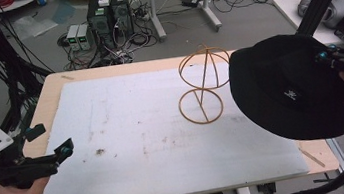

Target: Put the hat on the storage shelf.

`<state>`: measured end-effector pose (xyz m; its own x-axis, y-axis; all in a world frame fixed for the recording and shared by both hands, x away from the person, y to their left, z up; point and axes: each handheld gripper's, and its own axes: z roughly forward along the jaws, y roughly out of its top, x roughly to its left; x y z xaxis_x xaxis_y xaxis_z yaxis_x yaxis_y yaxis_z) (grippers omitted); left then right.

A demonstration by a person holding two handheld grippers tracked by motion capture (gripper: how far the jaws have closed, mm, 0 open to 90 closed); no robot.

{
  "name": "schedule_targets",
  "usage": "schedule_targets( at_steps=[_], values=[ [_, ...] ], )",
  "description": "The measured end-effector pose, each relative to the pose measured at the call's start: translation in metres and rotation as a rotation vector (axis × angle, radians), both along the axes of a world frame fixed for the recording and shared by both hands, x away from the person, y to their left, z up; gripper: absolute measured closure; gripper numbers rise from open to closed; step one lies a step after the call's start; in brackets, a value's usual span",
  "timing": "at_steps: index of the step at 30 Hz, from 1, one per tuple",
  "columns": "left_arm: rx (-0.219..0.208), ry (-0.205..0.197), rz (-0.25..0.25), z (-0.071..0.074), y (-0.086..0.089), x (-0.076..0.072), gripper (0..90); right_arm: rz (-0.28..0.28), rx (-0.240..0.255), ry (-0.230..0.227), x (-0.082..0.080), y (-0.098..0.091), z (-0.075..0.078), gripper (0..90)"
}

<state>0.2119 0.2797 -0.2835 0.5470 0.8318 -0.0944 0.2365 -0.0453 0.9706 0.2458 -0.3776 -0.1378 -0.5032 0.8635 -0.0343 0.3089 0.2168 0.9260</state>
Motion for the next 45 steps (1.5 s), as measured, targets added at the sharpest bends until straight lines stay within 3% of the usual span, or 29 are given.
schedule_targets(
  at_steps=[11, 16, 20, 30, 45],
  values=[
    [0.0, 0.011, 0.003, -0.002, 0.002, -0.002, 1.7, -0.001, -0.006, 0.004, 0.019, 0.009, 0.022, 88.5],
    [-0.004, 0.011, 0.005, -0.002, 0.003, -0.003, 1.7, 0.031, 0.023, -0.002, 0.026, 0.015, 0.031, 88.5],
    [0.0, 0.008, 0.007, -0.001, 0.005, -0.005, 1.7, 0.052, 0.018, -0.007, 0.034, 0.023, 0.034, 88.5],
    [-0.012, -0.012, 0.044, 0.004, 0.017, -0.018, 1.7, 0.098, -0.023, -0.022, 0.056, 0.049, 0.037, 88.4],
    [0.008, 0.0, 0.072, 0.002, 0.025, -0.035, 1.7, 0.189, -0.023, -0.015, 0.1, 0.072, 0.028, 88.3]
  ],
)
